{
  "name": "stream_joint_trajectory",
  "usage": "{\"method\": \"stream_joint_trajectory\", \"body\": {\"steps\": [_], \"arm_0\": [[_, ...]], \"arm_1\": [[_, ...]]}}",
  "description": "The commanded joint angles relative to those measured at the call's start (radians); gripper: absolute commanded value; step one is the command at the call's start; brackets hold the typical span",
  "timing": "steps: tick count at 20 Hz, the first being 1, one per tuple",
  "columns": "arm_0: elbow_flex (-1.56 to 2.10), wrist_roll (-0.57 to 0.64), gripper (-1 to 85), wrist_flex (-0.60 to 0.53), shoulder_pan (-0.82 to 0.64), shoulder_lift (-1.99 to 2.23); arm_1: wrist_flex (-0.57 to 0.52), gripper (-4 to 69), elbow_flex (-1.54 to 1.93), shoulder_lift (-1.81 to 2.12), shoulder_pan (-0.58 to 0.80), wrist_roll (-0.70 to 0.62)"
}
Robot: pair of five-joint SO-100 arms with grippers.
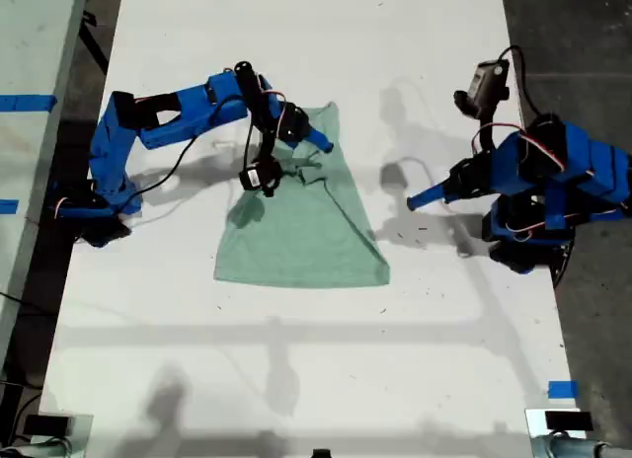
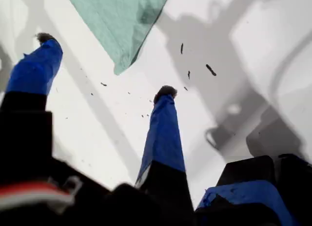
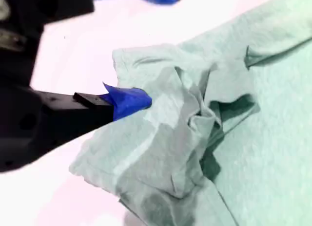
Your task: Fold tshirt
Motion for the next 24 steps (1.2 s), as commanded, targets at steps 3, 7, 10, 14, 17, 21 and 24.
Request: {"method": "stream_joint_trajectory", "body": {"steps": [3,7,10,14,17,21,24], "arm_0": [[-0.008,-0.002,39.0,0.16,0.002,0.311],[0.233,-0.071,37.4,0.204,0.078,0.584],[0.611,-0.169,33.3,0.103,0.123,0.877],[0.914,-0.353,30.4,0.071,0.233,1.04],[1.032,-0.462,29.4,0.02,0.322,1.114],[1.121,-0.52,27.8,-0.012,0.38,1.143],[1.15,-0.538,25.3,-0.011,0.374,1.143]], "arm_1": [[-0.031,39.0,0.008,0.015,-0.009,0.012],[-0.061,39.4,-0.005,-0.029,-0.031,0.005],[-0.112,40.2,-0.044,-0.155,-0.051,-0.005],[-0.207,40.5,-0.063,-0.291,-0.075,-0.008],[-0.293,41.1,-0.061,-0.431,-0.1,-0.005],[-0.394,42.4,-0.098,-0.646,-0.141,0.006],[-0.453,41.4,-0.158,-0.811,-0.166,0.009]]}}
